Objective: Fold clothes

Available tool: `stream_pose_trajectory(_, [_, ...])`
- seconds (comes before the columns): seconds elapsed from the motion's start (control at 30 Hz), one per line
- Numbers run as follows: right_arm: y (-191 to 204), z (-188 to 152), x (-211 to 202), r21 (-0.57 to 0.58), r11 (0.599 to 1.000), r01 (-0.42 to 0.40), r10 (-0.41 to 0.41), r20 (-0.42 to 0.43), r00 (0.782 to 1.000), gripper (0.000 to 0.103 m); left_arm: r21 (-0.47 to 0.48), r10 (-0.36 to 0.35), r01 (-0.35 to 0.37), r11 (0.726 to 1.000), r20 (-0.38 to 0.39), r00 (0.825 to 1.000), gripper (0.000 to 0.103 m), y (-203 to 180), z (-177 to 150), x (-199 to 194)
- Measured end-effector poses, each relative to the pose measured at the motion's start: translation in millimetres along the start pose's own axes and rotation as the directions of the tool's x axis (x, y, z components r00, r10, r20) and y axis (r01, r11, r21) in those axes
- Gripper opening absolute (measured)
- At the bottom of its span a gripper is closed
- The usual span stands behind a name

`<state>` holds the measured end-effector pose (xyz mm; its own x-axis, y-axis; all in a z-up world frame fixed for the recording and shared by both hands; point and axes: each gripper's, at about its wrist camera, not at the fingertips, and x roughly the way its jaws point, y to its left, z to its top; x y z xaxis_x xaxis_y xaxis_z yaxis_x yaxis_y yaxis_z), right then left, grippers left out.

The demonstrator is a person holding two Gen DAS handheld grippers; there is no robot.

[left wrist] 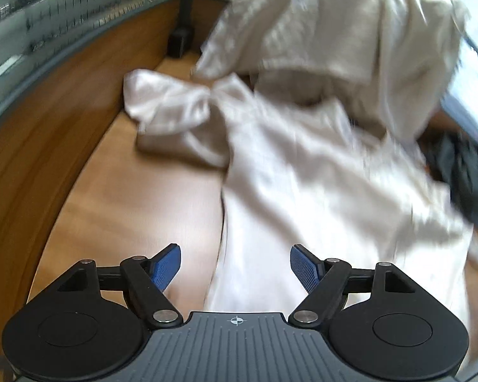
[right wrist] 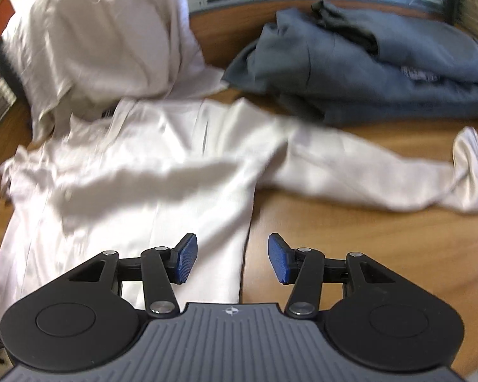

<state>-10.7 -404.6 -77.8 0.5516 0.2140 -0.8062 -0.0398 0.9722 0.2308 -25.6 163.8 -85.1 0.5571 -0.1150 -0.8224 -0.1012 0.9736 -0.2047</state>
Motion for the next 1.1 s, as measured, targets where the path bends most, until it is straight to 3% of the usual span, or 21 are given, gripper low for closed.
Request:
stream_pose_trajectory(0.33, [17, -97, -30, -0.007, 0.999, 0.048, -0.048, -0.067, 0.997, 0.055, 0.069, -0.007, 0.011, 0.998, -0.061, 0.998, 0.077, 25, -75, -29])
stream_pose_trajectory(0.7, [16, -163, -49, 0.050, 0.993, 0.104, -0.100, -0.084, 0.991, 0.055, 0.062, 0.000, 0.003, 0.998, -0.053, 0.999, 0.077, 61, -100, -56])
stream_pose_trajectory(0.9, [2, -178, -43, 0.069, 0.986, 0.152, -0.145, -0.093, 0.985, 0.055, 0.052, -0.010, 0.012, 0.999, -0.043, 0.999, 0.076, 63, -97, -60])
stream_pose_trajectory(1.1, [-4, -157, -63, 0.123, 0.975, 0.183, -0.182, -0.022, 0.983, 0.055, 0.049, -0.041, 0.040, 0.998, 0.014, 0.999, 0.076, 45, -80, -65])
